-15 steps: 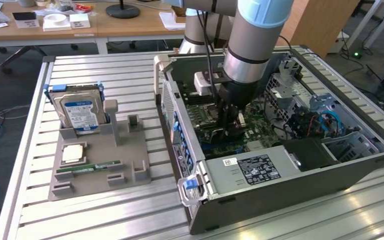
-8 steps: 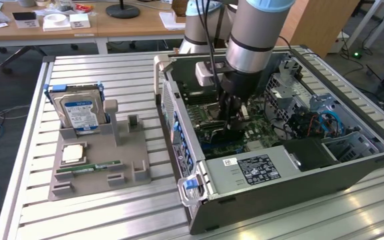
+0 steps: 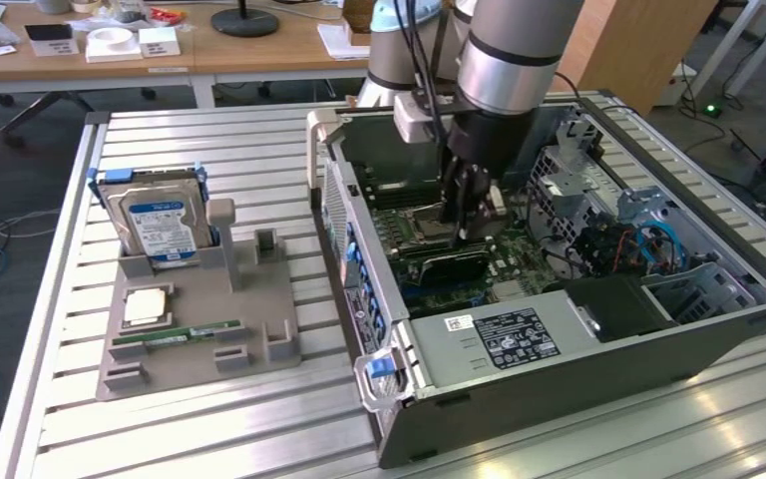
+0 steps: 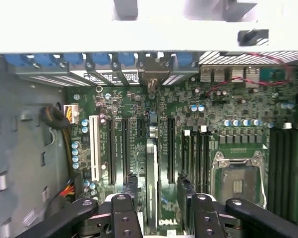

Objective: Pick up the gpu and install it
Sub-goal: 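Insert the gpu into the slot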

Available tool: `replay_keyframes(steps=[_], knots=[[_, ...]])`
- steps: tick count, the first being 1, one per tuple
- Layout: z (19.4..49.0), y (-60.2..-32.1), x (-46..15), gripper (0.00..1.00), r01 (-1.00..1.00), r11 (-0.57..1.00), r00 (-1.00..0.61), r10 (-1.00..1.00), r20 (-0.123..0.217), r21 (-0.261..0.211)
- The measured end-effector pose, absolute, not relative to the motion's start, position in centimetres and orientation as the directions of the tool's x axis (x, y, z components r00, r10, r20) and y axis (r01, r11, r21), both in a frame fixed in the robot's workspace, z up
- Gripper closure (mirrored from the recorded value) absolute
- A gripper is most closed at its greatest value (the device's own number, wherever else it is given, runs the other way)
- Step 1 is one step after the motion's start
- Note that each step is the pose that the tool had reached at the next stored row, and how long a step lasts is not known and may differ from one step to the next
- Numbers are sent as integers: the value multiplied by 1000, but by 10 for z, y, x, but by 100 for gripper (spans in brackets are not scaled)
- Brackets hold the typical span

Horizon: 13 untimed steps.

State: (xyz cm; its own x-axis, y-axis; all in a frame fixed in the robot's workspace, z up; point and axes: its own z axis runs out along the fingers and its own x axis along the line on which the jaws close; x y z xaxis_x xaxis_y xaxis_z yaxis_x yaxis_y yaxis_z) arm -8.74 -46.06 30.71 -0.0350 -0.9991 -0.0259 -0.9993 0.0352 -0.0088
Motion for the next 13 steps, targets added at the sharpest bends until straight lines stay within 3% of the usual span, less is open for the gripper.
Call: replay_keyframes(steps=[13], knots=[[338,-460,-87,55,-999,35,-35,-999,-26,-9]])
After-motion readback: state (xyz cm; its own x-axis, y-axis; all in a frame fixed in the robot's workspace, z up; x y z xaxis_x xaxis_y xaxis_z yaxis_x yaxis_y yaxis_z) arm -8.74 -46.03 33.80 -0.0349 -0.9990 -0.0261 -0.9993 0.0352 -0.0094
